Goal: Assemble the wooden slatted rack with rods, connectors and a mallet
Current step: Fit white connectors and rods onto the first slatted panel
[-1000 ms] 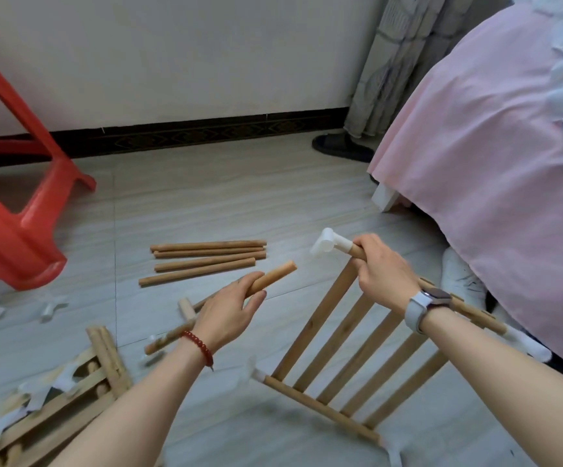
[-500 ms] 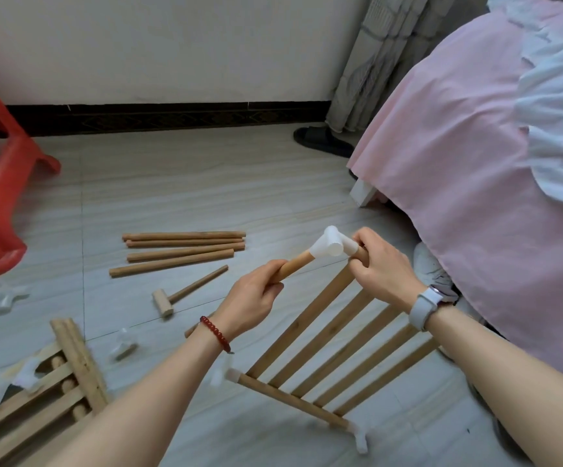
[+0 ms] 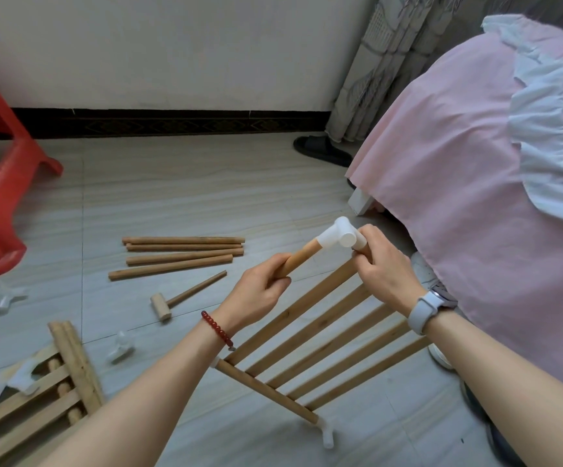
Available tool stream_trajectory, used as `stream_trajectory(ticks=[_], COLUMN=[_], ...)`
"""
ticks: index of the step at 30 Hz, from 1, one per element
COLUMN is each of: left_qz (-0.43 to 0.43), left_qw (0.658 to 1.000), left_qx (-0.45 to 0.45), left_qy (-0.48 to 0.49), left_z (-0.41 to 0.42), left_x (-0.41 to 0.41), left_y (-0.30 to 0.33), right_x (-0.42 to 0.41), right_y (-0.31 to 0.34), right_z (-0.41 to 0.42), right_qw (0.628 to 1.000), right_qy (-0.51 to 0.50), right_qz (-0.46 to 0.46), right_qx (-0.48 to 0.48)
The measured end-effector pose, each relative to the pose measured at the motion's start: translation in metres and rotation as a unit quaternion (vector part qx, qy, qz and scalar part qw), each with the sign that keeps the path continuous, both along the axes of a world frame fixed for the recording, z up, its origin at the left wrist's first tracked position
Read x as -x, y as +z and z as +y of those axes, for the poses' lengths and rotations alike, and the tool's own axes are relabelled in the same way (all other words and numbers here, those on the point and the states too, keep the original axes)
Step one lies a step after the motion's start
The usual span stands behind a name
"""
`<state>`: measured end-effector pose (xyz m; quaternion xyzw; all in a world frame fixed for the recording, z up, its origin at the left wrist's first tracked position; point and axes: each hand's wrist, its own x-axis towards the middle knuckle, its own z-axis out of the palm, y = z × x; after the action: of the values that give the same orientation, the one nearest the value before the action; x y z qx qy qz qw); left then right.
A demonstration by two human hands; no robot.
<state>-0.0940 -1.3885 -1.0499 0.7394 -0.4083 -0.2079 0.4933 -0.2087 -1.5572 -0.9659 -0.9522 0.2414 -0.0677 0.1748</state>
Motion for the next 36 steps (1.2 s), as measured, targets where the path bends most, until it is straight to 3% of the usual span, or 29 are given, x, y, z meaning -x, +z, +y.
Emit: stream_trajectory(ticks=[18,28,31,34,36], left_qz=[0.018,-0.013,-0.017,-0.036,-0.048], left_qw=[1.000,1.000,1.000,0.999,0.999], left_qx=[0.023,0.007,0.005,0.002,0.004], left_qy=[-0.003,0.008,0.011,0.010,0.004], left_z=[-0.001,-0.005,-0.005,-0.007,-0.010], left_x=[0.000,0.001,0.003,0.006,0.009], left_y=[0.033,0.044,0.047,0.049,0.054], right_x=[0.009,0.008,0.007,0.001,-0.007], right_y=[0.009,0.011,0.023,0.043,0.053], right_z=[-0.005,-0.001,0.004,0.007,0.009], right_qw=[0.989,0.989,0.972,0.907,0.902], right_qy=[-0.008,0.043,0.050,0.015,-0.004], right_qz=[-0.098,-0.064,-0.079,-0.166,-0.160], right_qx=[-0.115,-0.127,-0.217,-0.387,-0.401])
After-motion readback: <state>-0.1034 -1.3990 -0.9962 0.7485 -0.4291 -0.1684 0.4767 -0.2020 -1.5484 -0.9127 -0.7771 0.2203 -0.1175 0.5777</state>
